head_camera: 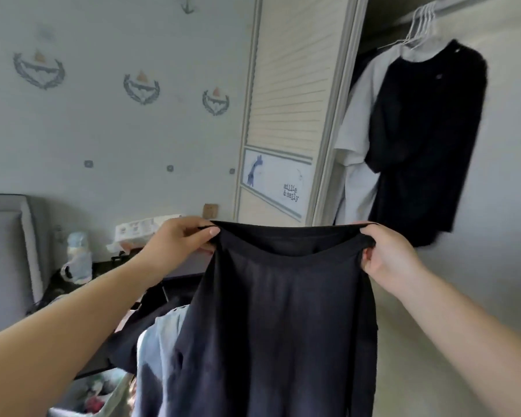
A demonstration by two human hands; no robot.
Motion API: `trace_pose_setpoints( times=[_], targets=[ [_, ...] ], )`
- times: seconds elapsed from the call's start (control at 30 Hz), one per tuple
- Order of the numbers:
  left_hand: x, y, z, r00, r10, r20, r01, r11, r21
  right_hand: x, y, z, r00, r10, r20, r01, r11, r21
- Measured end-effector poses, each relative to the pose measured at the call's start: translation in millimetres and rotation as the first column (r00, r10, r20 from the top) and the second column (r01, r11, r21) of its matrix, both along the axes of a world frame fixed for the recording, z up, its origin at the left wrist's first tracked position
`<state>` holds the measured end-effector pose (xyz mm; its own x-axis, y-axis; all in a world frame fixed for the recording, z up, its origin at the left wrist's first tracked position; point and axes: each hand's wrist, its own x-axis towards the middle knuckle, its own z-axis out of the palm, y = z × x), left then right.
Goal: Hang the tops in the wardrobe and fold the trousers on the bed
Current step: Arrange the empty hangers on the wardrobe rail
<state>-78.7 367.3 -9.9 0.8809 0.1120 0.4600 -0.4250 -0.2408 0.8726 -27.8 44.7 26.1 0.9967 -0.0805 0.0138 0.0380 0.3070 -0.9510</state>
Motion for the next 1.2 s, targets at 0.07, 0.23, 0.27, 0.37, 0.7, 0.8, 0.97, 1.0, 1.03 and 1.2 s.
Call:
trace_pose_setpoints(
  times=[0.07,0.23,0.27,0.37,0.7,0.8,0.97,1.0,1.03,1.2],
  targets=[
    [48,-13,4,0.991,-0.131,-0.003,0.129,0.981,-0.143,20,-13,6,0.996,-0.077,0.034,0.077,0.997,0.0],
    [159,-51,29,0.914,-0.402,-0.047,0.369,0.876,-0.311,68,-44,38,0.943,-0.312,0.113,0.317,0.948,-0.031],
    [175,-60,34,0.896,-0.442,-0.05,0.402,0.852,-0.335,76,-50,43,0.929,-0.349,0.127,0.357,0.933,-0.05],
    [228,-93,48,0.836,-0.547,-0.044,0.495,0.787,-0.367,97,-69,61,0.869,-0.468,0.164,0.485,0.87,-0.085],
    [337,-244,100,0.646,-0.763,0.015,0.623,0.516,-0.587,155,-171,121,0.564,-0.742,0.363,0.813,0.577,-0.083],
    [358,-283,116,0.642,-0.765,0.039,0.624,0.493,-0.607,179,-203,139,0.51,-0.765,0.392,0.842,0.537,-0.048],
    [386,-334,143,0.628,-0.772,0.096,0.637,0.439,-0.634,209,-243,172,0.442,-0.749,0.494,0.879,0.472,-0.071],
    [391,-342,149,0.625,-0.773,0.107,0.637,0.426,-0.642,214,-251,178,0.439,-0.74,0.509,0.881,0.466,-0.083],
    [394,-349,154,0.625,-0.773,0.11,0.633,0.419,-0.651,217,-257,183,0.446,-0.729,0.52,0.882,0.457,-0.115],
    [416,-392,192,0.625,-0.772,0.116,0.623,0.404,-0.67,226,-299,209,0.573,-0.697,0.43,0.817,0.529,-0.231]
  ],
)
